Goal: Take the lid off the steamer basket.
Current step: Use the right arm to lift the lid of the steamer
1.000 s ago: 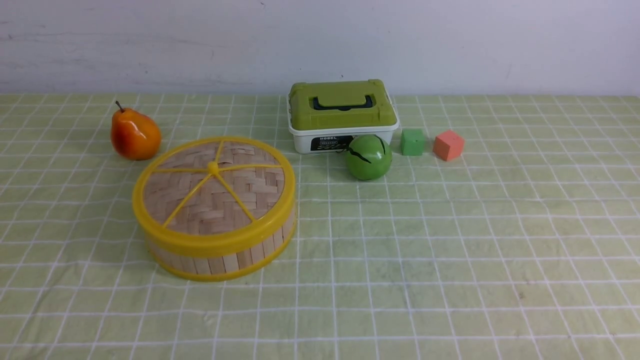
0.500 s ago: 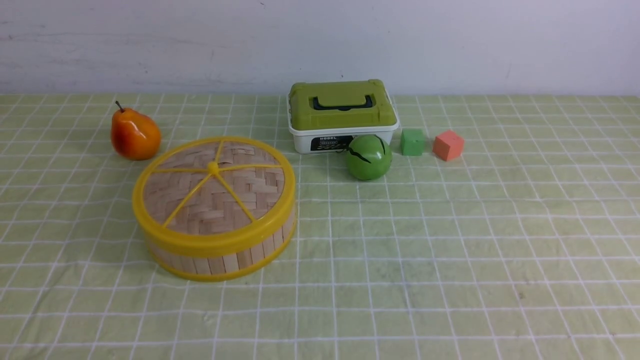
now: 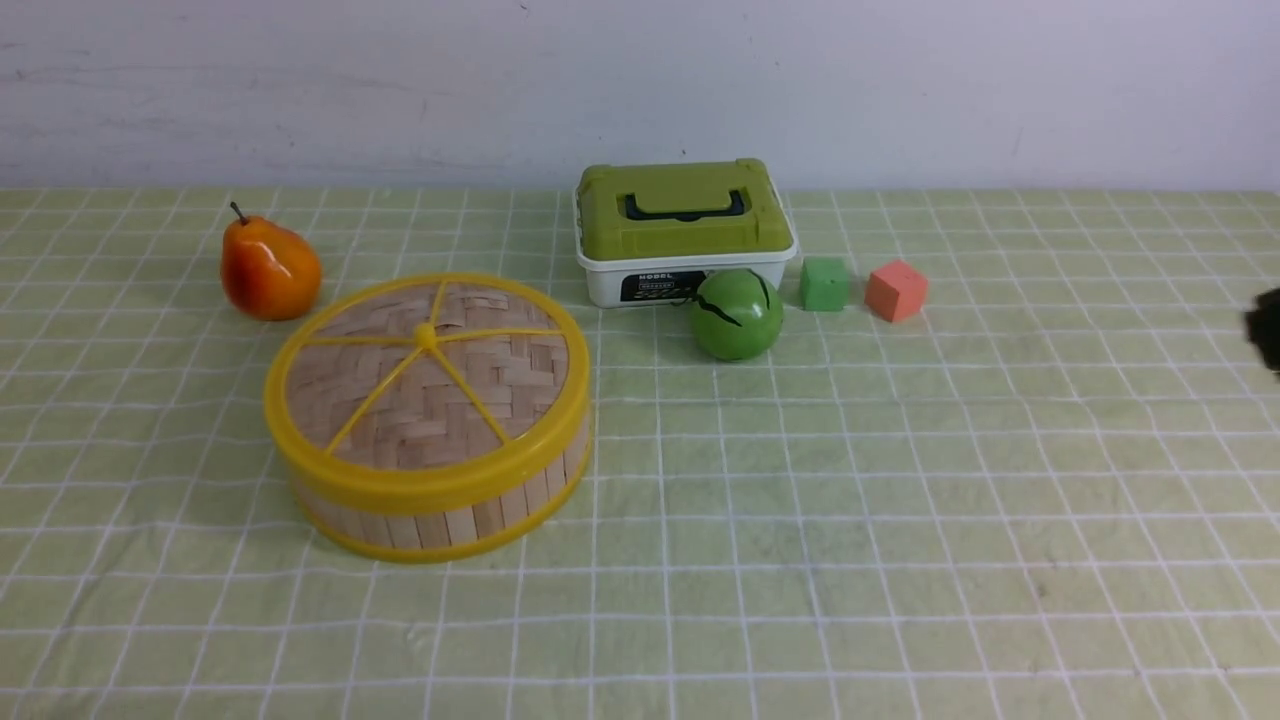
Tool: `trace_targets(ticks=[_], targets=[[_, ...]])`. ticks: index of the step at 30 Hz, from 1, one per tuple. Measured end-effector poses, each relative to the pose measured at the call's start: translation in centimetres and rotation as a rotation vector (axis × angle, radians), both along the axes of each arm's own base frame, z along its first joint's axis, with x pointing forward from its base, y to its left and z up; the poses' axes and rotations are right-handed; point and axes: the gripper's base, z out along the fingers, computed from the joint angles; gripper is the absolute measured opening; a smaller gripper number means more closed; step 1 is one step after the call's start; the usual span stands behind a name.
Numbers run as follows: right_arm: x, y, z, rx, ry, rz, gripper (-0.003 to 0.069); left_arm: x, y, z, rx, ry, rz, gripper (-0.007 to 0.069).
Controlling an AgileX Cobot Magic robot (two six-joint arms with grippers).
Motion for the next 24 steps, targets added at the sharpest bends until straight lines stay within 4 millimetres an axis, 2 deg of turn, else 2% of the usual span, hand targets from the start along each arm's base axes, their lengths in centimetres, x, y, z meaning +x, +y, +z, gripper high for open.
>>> trace_targets(ticks=[1, 2, 3, 4, 6, 9, 10, 13, 16, 17, 19, 24], targets=[[2.6, 1.6, -0.4, -0.056, 0.024, 0.046, -0.0004, 0.0, 0.0, 0.0, 0.000, 0.000, 0.000, 0.0239], [2.9, 1.9, -0.5, -0.063, 0.028, 0.052, -0.0004, 0.0, 0.0, 0.0, 0.000, 0.000, 0.000, 0.0239], [5.3, 3.9, -0.9, -0.098, 0.047, 0.097, -0.0004, 0.0, 0.0, 0.0, 0.000, 0.000, 0.000, 0.0239], [6.3, 4.6, -1.1, -0.110, 0.050, 0.111, -0.0004, 0.0, 0.0, 0.0, 0.000, 0.000, 0.000, 0.0239], [9.7, 7.7, -1.7, -0.124, 0.059, 0.152, -0.0001, 0.0, 0.0, 0.0, 0.000, 0.000, 0.000, 0.0239], [13.3, 10.7, -2.7, -0.100, 0.080, 0.149, 0.0003, 0.0, 0.0, 0.0, 0.000, 0.000, 0.000, 0.0239], [14.3, 11.5, -2.5, -0.086, 0.065, 0.149, 0.0008, 0.0, 0.0, 0.0, 0.000, 0.000, 0.000, 0.0239], [17.3, 14.4, -3.8, -0.053, 0.065, 0.162, 0.0034, 0.0, 0.0, 0.0, 0.000, 0.000, 0.000, 0.0239], [18.8, 16.4, -5.1, -0.025, 0.079, 0.186, 0.0077, 0.0, 0.0, 0.0, 0.000, 0.000, 0.000, 0.0239], [19.3, 17.8, -5.6, 0.002, 0.077, 0.208, 0.0134, 0.0, 0.0, 0.0, 0.000, 0.000, 0.000, 0.0239], [19.9, 19.2, -6.4, 0.012, 0.082, 0.229, 0.0212, 0.0, 0.0, 0.0, 0.000, 0.000, 0.000, 0.0239], [19.9, 22.7, -8.0, 0.027, 0.072, 0.290, 0.0468, 0.0, 0.0, 0.0, 0.000, 0.000, 0.000, 0.0239]])
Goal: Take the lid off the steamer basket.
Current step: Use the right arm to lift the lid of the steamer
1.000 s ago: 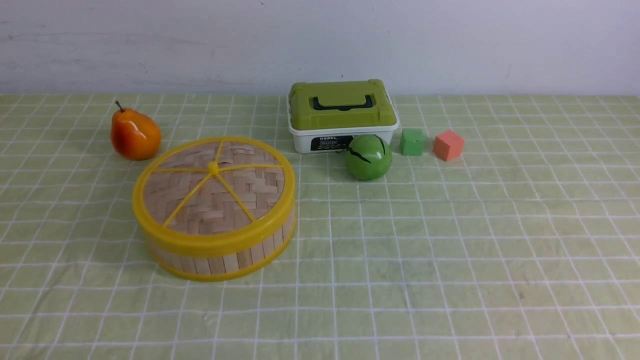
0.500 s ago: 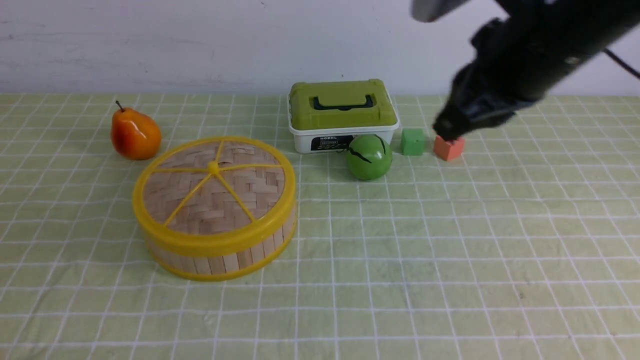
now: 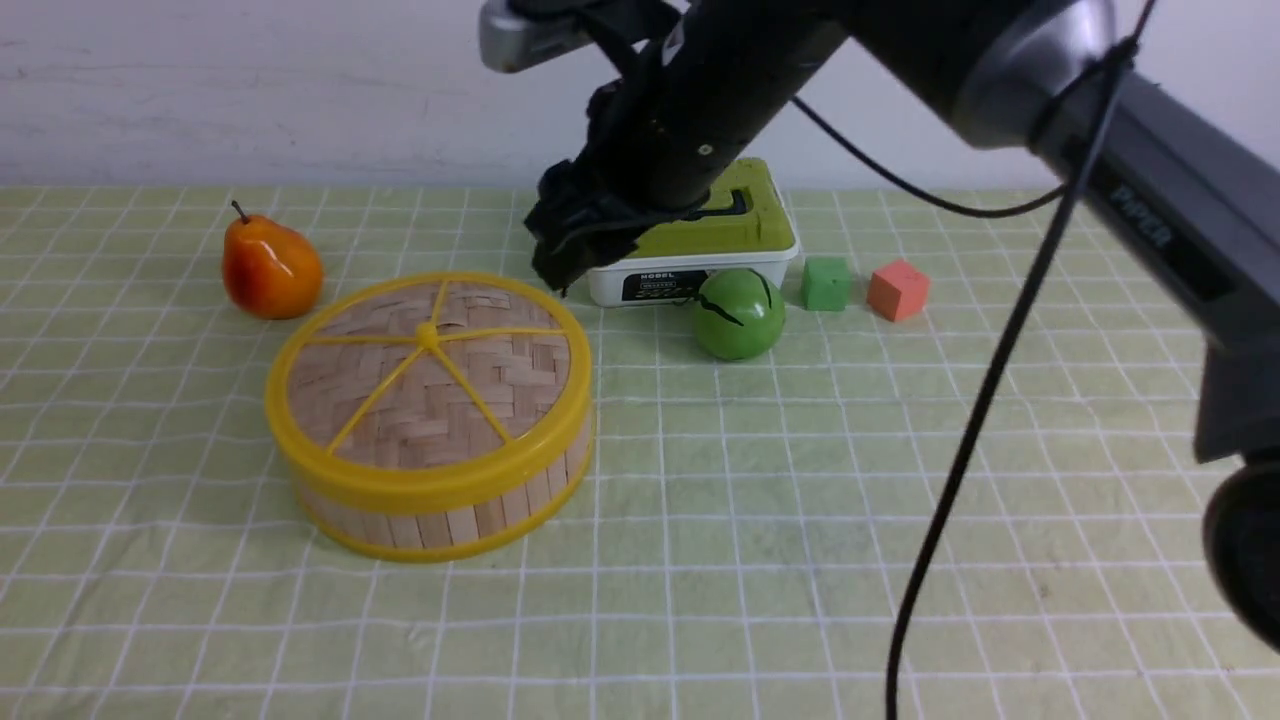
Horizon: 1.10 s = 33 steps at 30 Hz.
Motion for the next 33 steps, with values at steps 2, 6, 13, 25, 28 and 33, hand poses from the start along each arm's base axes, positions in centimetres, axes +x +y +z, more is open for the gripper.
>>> trace_targets(ticks=[2, 6, 13, 25, 28, 33], targets=[[-0.3, 1.6, -0.6, 0.016, -0.021, 0.019, 0.0545, 0.0, 0.0, 0.0, 0.000, 0.000, 0.000, 0.0239], [-0.3, 4.1, -1.4, 0.050, -0.125, 0.019, 0.0598, 0.0, 0.0, 0.0, 0.000, 0.000, 0.000, 0.0239], [1.3, 6.0, -2.9, 0.121, -0.271, -0.041, 0.0533, 0.0, 0.0, 0.0, 0.000, 0.000, 0.000, 0.0239], [3.5, 7.7, -8.5, 0.129, -0.260, -0.078, 0.0484, 0.0, 0.0, 0.0, 0.000, 0.000, 0.000, 0.0239], [3.9, 8.1, -10.1, 0.134, -0.251, -0.084, 0.0484, 0.0, 0.0, 0.0, 0.000, 0.000, 0.000, 0.0239], [4.2, 8.5, -11.9, 0.133, -0.223, -0.088, 0.0465, 0.0, 0.0, 0.0, 0.000, 0.000, 0.000, 0.0239]])
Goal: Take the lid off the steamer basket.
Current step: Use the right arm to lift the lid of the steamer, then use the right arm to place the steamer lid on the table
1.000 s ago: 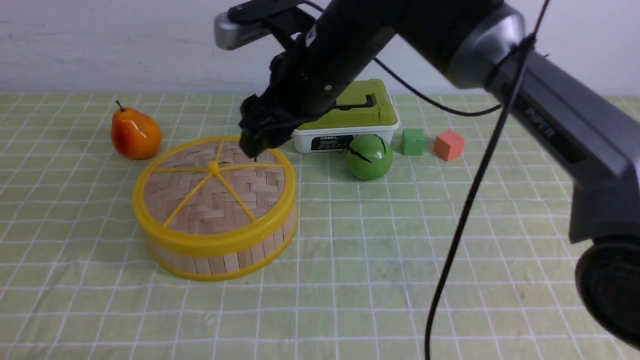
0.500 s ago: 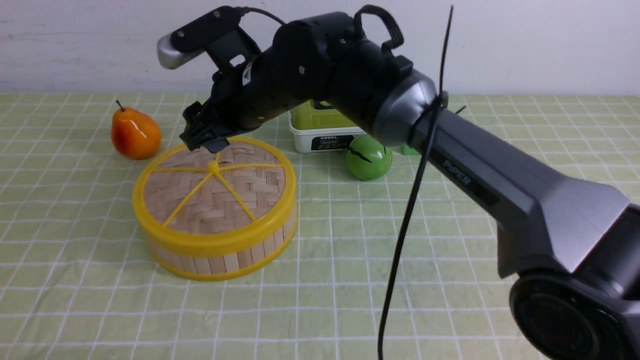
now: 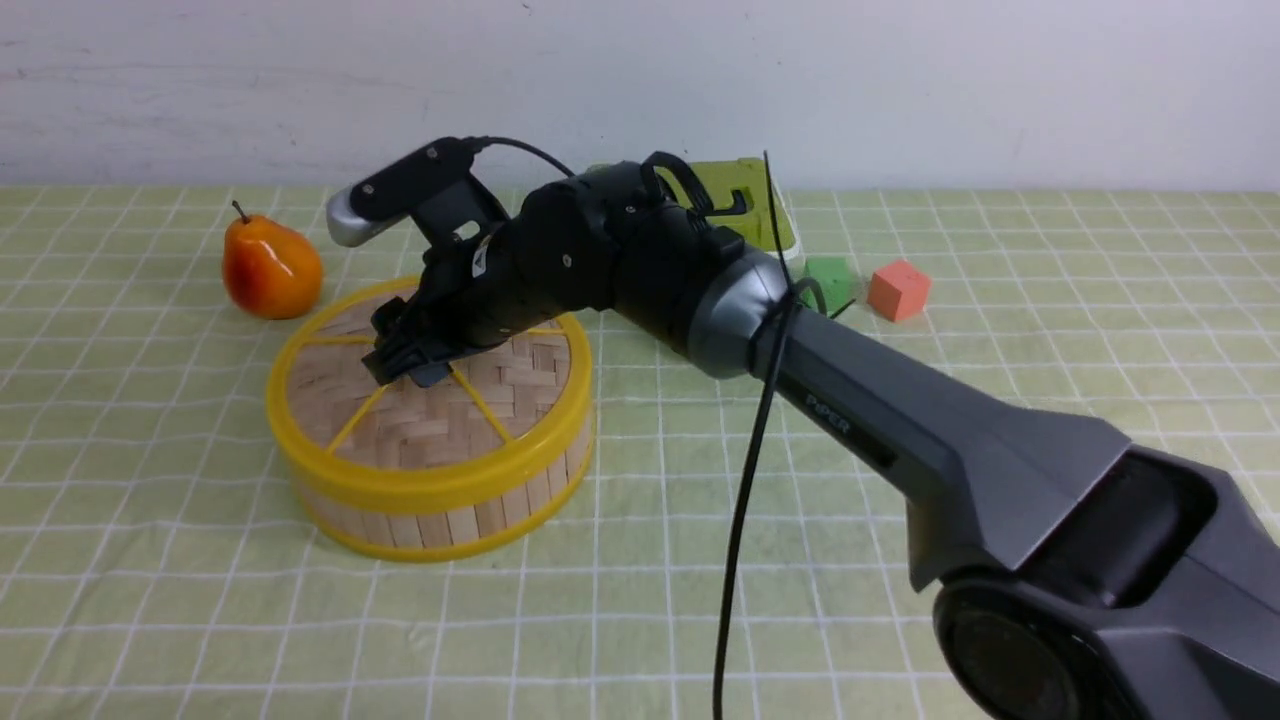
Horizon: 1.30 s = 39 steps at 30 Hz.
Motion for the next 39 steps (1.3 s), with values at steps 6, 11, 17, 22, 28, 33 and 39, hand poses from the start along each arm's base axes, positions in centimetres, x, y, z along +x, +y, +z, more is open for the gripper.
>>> trace_targets(ticks=[6, 11, 17, 22, 28, 33, 39], targets=[[-0.1, 0.0, 0.0, 0.002, 0.014, 0.003, 0.0326, 0.0, 0.0, 0.0, 0.000, 0.000, 0.000, 0.0239], [0.0, -0.1, 0.2, 0.003, 0.007, 0.000, 0.0104, 0.0, 0.0, 0.0, 0.000, 0.000, 0.000, 0.0239], [0.1, -0.1, 0.2, 0.006, 0.008, -0.002, 0.0080, 0.0, 0.0, 0.0, 0.000, 0.000, 0.000, 0.0239], [-0.1, -0.2, 1.0, 0.002, 0.009, 0.006, 0.0080, 0.0, 0.0, 0.0, 0.000, 0.000, 0.000, 0.0239], [-0.6, -0.5, 4.2, 0.025, -0.020, 0.019, 0.0080, 0.0, 0.0, 0.0, 0.000, 0.000, 0.000, 0.0239], [-2.3, -2.0, 10.1, 0.059, -0.078, 0.031, 0.0080, 0.0, 0.0, 0.0, 0.000, 0.000, 0.000, 0.0239], [-4.3, -5.2, 14.8, 0.001, -0.036, 0.042, 0.0080, 0.0, 0.0, 0.0, 0.000, 0.000, 0.000, 0.0239]])
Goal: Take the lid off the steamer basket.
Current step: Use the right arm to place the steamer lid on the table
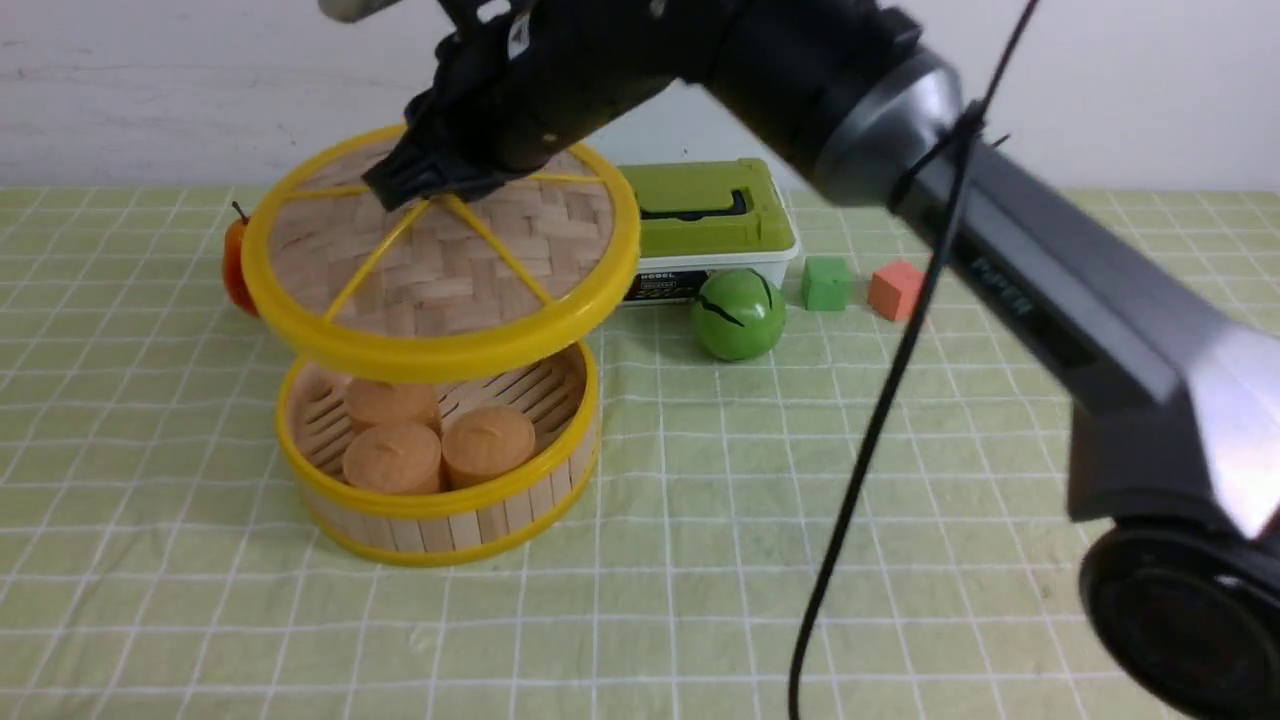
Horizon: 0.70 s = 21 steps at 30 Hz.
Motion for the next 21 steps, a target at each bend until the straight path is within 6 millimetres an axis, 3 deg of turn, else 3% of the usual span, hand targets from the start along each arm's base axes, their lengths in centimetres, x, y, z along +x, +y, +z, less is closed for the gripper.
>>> trace_targets(ticks=[3, 5, 6, 8, 9, 13, 14, 16, 17, 21], targets=[[-0.9, -5.2, 3.6, -0.073, 0.054, -0.036, 0.0080, 0.0, 0.0, 0.0, 0.000, 0.000, 0.000, 0.0239], [-1.0, -6.4, 4.4, -0.078, 0.050, -0.051, 0.0080, 0.0, 0.0, 0.0, 0.000, 0.000, 0.000, 0.0239], [-1.4, -9.5, 6.4, -0.080, 0.027, -0.092, 0.0080, 0.0, 0.0, 0.0, 0.000, 0.000, 0.000, 0.0239], [-1.6, -11.1, 7.0, -0.091, 0.032, -0.115, 0.0080, 0.0, 0.0, 0.0, 0.000, 0.000, 0.000, 0.0239], [-2.3, -13.2, 7.7, -0.105, 0.034, -0.137, 0.0080, 0.0, 0.0, 0.0, 0.000, 0.000, 0.000, 0.0239], [-3.2, -15.5, 6.5, -0.152, 0.106, -0.147, 0.0080, 0.0, 0.0, 0.0, 0.000, 0.000, 0.000, 0.0239], [-3.9, -16.7, 4.6, -0.187, 0.174, -0.154, 0.0080, 0.0, 0.0, 0.0, 0.000, 0.000, 0.000, 0.0239], [-4.1, -17.1, 3.4, -0.193, 0.199, -0.167, 0.0080, 0.0, 0.0, 0.0, 0.000, 0.000, 0.000, 0.0239], [-4.3, -17.6, 1.3, -0.189, 0.211, -0.195, 0.0080, 0.0, 0.0, 0.0, 0.000, 0.000, 0.000, 0.0239], [-4.0, -17.9, -3.9, -0.137, 0.161, -0.276, 0.0080, 0.0, 0.0, 0.0, 0.000, 0.000, 0.000, 0.0239]])
